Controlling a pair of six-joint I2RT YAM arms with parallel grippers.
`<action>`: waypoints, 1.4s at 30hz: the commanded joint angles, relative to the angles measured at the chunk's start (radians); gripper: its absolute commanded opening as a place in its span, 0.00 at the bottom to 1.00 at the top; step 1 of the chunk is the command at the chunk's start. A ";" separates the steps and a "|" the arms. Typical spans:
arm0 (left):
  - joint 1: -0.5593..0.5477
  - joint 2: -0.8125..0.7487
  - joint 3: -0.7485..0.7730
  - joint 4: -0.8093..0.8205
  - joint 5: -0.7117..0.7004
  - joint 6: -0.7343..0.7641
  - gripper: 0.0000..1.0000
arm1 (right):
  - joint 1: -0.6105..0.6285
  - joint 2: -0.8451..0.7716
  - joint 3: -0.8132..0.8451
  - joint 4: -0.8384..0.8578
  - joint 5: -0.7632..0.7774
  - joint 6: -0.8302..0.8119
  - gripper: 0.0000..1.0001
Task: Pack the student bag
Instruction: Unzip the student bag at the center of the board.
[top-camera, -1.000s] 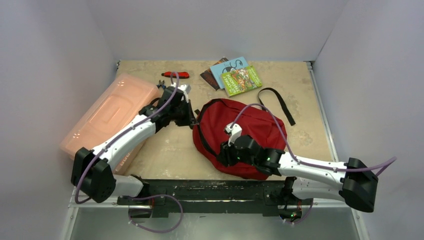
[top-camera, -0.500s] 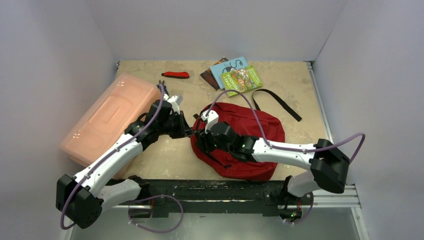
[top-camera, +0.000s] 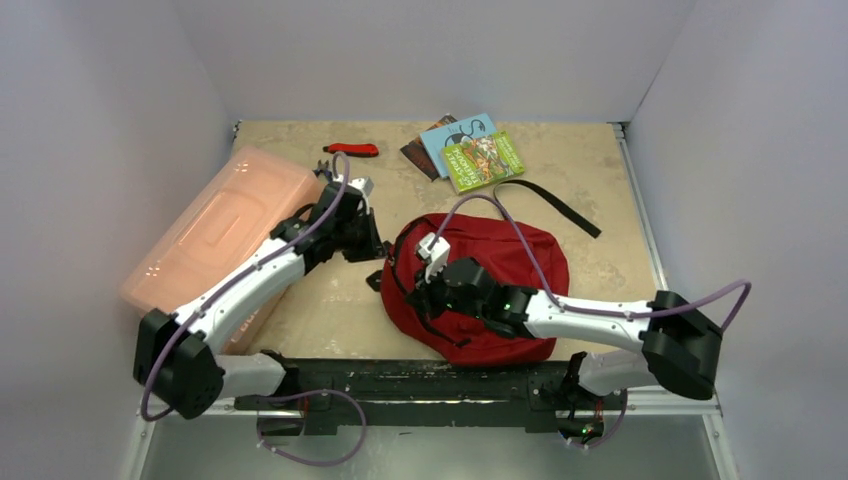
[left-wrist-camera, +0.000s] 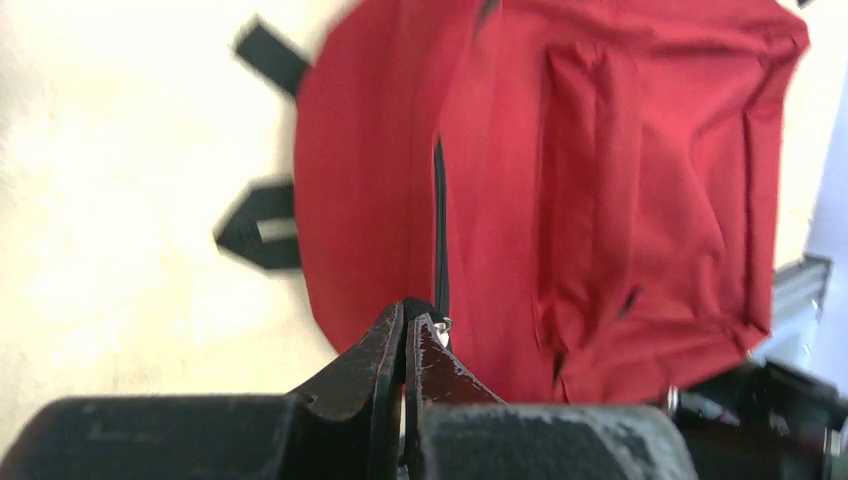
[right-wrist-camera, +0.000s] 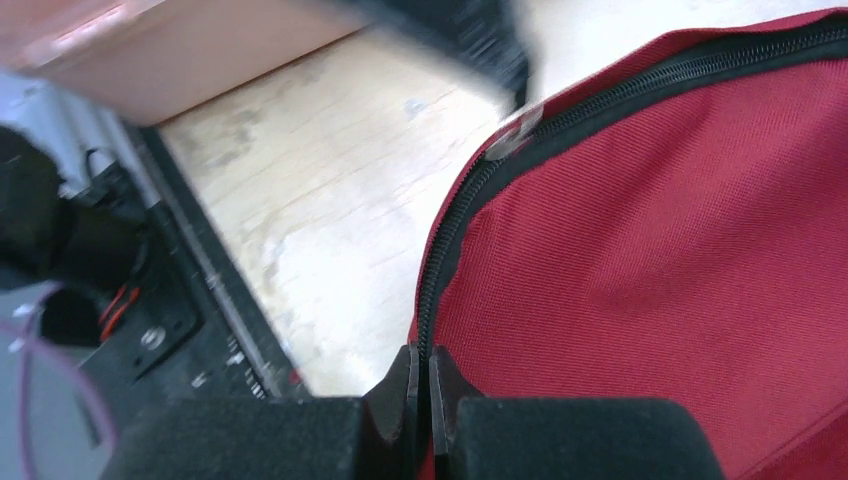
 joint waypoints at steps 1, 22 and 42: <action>0.031 0.164 0.203 0.035 -0.207 0.023 0.00 | 0.041 -0.080 -0.134 0.036 -0.244 -0.001 0.00; 0.030 0.908 0.857 0.083 0.233 0.222 0.00 | 0.082 -0.306 -0.360 0.134 -0.257 0.110 0.00; 0.034 0.597 0.589 0.049 0.233 0.134 0.00 | 0.086 -0.141 0.047 -0.308 0.271 0.167 0.62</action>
